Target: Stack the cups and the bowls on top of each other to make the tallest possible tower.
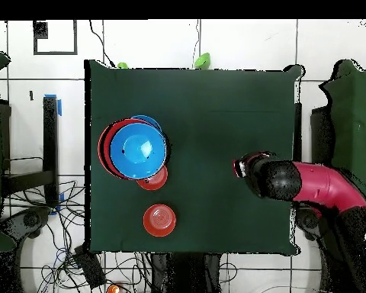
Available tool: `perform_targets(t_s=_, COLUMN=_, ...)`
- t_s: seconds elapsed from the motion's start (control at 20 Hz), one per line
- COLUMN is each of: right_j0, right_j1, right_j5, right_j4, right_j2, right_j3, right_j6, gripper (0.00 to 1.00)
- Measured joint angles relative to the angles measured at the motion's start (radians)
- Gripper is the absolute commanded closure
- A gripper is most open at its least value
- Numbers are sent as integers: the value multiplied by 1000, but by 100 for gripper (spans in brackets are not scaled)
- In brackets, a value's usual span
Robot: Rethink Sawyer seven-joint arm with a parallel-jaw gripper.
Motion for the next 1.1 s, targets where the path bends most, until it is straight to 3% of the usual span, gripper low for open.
perform_targets(t_s=0.3, right_j0=2, right_j1=1, right_j5=-105, right_j4=0, right_j2=-56, right_j3=61, right_j6=9, gripper=0)
perform_targets(t_s=0.7, right_j0=12, right_j1=-9, right_j5=-338, right_j4=-13, right_j2=-177, right_j3=214, right_j6=57, gripper=0)
perform_targets(t_s=1.1, right_j0=24, right_j1=-97, right_j5=-349, right_j4=-13, right_j2=-205, right_j3=340, right_j6=57, gripper=0)
